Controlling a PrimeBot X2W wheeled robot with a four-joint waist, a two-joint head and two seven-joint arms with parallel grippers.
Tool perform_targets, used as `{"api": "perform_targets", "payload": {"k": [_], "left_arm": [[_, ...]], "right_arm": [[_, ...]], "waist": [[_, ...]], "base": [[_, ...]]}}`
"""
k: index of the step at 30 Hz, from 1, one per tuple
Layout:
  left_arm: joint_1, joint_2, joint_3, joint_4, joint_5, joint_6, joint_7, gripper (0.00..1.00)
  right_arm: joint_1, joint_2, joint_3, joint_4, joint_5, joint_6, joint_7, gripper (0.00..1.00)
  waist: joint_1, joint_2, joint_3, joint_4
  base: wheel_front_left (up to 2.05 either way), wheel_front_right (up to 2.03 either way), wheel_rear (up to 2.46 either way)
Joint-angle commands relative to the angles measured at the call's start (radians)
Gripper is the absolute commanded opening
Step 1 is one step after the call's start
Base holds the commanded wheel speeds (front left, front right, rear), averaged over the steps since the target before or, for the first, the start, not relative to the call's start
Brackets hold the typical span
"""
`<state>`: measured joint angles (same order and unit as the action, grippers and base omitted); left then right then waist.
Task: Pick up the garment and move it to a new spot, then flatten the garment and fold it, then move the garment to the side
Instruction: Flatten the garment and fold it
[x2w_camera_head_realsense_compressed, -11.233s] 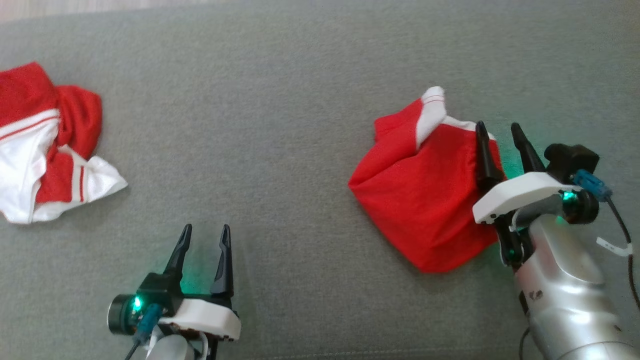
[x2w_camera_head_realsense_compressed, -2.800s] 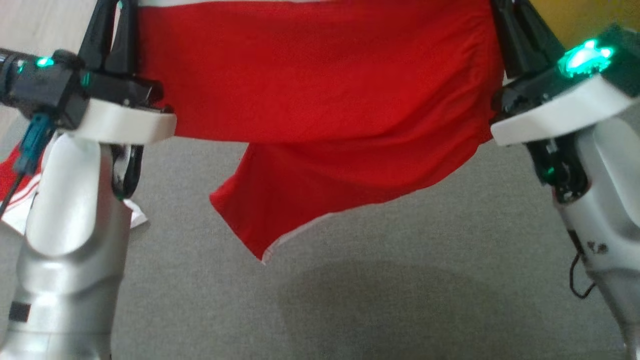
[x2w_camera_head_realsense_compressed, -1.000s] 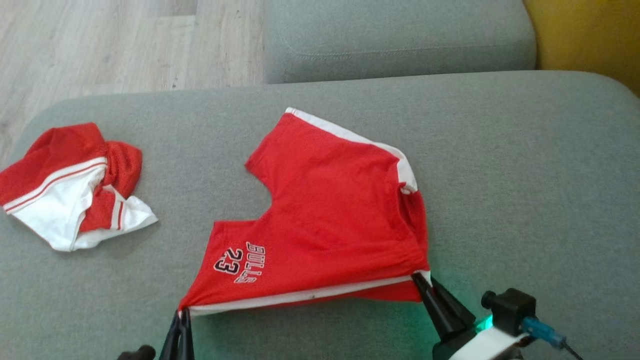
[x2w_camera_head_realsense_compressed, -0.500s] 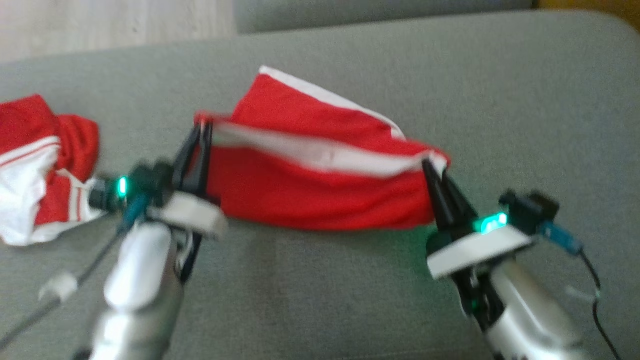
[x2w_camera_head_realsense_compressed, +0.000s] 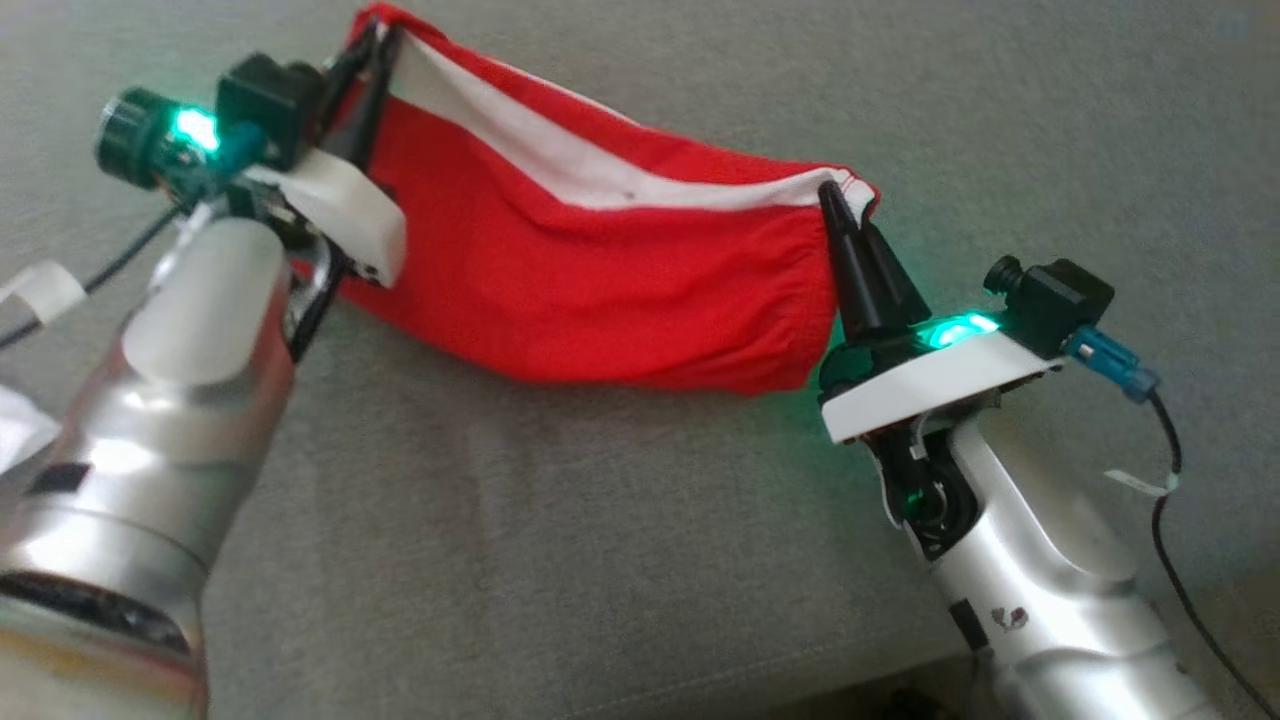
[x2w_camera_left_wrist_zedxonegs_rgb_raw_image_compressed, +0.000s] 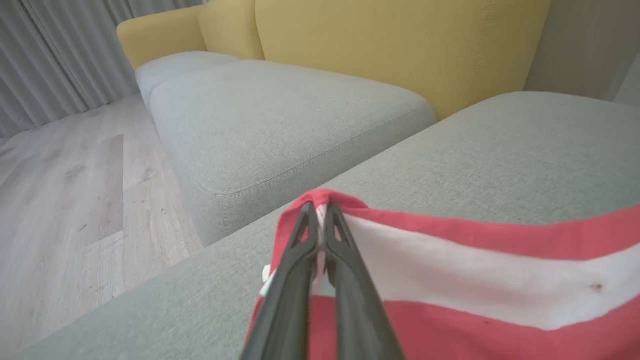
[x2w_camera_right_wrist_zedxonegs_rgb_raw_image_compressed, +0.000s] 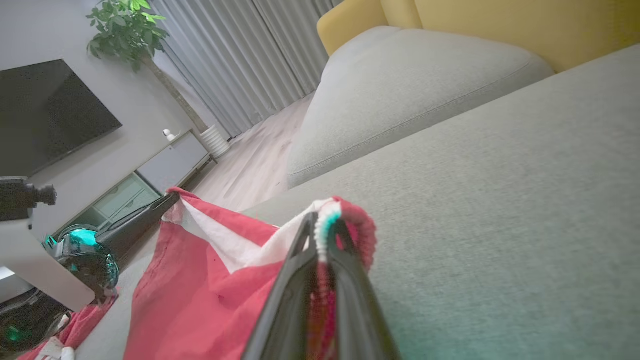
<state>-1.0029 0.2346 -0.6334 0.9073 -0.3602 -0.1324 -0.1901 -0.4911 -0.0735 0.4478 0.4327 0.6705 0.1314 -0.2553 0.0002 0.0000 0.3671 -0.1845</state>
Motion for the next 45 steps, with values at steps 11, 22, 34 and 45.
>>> {"api": "perform_targets", "payload": {"k": [11, 22, 34, 45], "left_arm": [[-0.166, 0.054, -0.026, 0.190, -0.036, 0.016, -0.033, 0.04], [-0.117, 0.019, -0.005, 0.256, -0.062, 0.052, -0.068, 1.00], [0.075, -0.032, 0.100, 0.175, -0.131, 0.076, -0.071, 1.00], [0.117, -0.018, 0.142, 0.247, -0.120, 0.160, -0.072, 1.00]], "right_arm": [[-0.026, 0.023, 0.061, -0.040, 0.000, -0.001, -0.006, 0.48], [0.043, 0.023, -0.030, -0.045, -0.126, -0.001, -0.006, 1.00], [0.167, 0.023, -0.194, -0.122, -0.337, -0.001, -0.006, 1.00], [0.187, 0.023, -0.219, -0.131, -0.354, -0.001, -0.006, 1.00]], "waist": [[-0.0002, 0.0000, 0.064, -0.068], [-0.0002, 0.0000, 0.020, -0.032], [-0.0002, 0.0000, -0.006, -0.017], [-0.0002, 0.0000, 0.004, -0.029]], "base": [[0.00, 0.00, 0.00], [0.00, 0.00, 0.00], [0.00, 0.00, 0.00], [0.00, 0.00, 0.00]]}}
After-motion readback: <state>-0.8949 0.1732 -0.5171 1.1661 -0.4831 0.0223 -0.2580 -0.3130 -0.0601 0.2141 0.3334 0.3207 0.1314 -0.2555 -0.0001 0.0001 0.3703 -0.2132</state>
